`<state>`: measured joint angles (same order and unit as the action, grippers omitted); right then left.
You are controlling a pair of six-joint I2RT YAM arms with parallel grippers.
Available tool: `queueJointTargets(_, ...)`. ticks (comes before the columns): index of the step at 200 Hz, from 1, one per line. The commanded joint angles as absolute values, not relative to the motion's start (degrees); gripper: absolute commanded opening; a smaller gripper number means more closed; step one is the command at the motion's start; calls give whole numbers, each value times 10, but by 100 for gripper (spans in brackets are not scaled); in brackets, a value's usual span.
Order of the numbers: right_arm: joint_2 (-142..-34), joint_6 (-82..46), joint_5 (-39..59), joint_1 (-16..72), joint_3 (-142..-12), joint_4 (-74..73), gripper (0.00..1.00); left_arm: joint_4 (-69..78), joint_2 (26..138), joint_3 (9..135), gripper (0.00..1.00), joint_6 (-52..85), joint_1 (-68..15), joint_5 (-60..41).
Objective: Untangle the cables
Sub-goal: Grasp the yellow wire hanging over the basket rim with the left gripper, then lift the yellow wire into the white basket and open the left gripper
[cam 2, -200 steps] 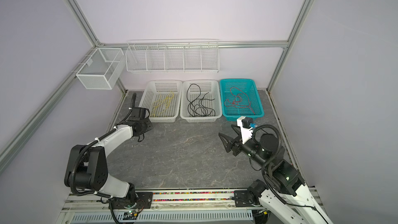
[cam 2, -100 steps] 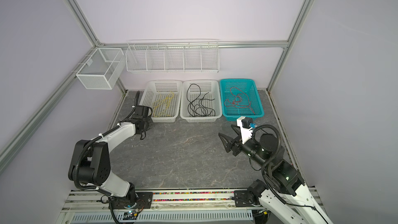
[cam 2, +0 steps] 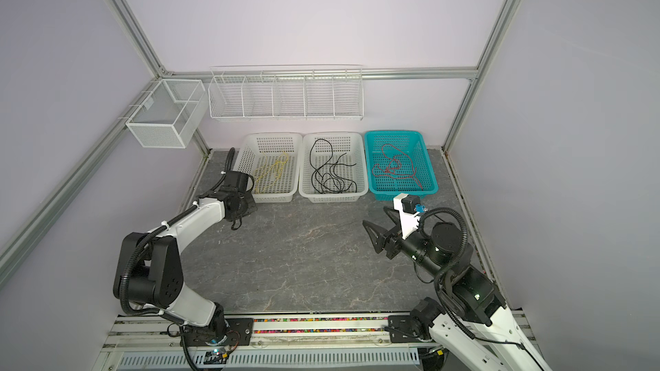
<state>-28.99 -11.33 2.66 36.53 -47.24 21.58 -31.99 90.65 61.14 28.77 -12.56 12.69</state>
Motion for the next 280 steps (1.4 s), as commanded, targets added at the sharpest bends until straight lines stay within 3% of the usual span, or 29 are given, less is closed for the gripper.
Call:
queueJointTargets(1,-284,-110,28,368,-465,196,79,-383,888,660,0,286,-128,122)
queueJointTargets(94,-285,-111,35,368,-462,195,80,-488,989,752,0,241,-128,51)
queueJointTargets(159,-291,-111,40,368,-461,193,80,-562,964,835,0,208,-128,31)
queueJointTargets(233,-294,-110,43,368,-463,192,80,-606,996,976,0,207,-118,79)
queueJointTargets(280,-296,-110,46,368,-462,193,80,-615,1107,1096,0,219,-113,154)
